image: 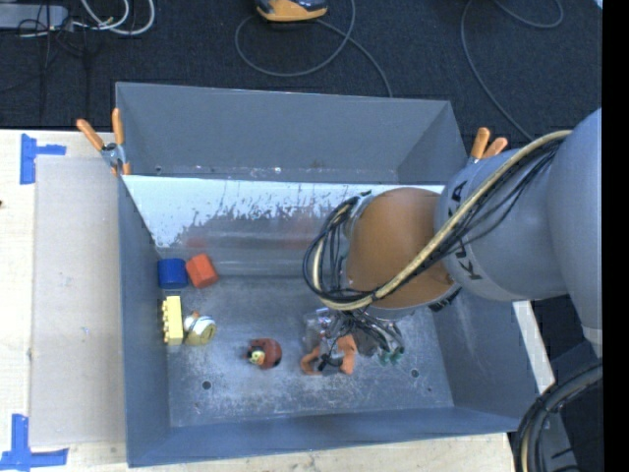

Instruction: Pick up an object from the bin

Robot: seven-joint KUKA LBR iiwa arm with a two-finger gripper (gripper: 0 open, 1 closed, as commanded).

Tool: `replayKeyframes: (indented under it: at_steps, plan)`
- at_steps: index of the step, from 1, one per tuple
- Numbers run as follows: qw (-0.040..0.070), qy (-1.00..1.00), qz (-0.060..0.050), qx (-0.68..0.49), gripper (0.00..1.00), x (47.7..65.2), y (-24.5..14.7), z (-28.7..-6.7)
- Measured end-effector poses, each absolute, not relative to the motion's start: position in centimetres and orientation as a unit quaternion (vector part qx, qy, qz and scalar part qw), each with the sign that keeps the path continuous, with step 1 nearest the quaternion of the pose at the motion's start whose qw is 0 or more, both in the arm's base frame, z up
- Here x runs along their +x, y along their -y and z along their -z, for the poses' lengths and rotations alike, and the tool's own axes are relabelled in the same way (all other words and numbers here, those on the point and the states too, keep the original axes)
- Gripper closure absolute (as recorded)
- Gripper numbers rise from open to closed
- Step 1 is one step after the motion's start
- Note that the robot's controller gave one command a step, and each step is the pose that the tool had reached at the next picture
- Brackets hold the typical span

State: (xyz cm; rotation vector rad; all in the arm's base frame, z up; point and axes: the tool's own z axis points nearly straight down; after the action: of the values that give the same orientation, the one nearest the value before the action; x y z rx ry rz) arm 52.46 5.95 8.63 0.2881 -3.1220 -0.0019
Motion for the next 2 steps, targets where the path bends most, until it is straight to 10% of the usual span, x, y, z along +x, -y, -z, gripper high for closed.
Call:
replayKeyframes:
  at_steps: [2]
  plan:
    - [0.002, 0.991, 0.0, 0.132, 1.0, 51.0, -6.1, -8.6]
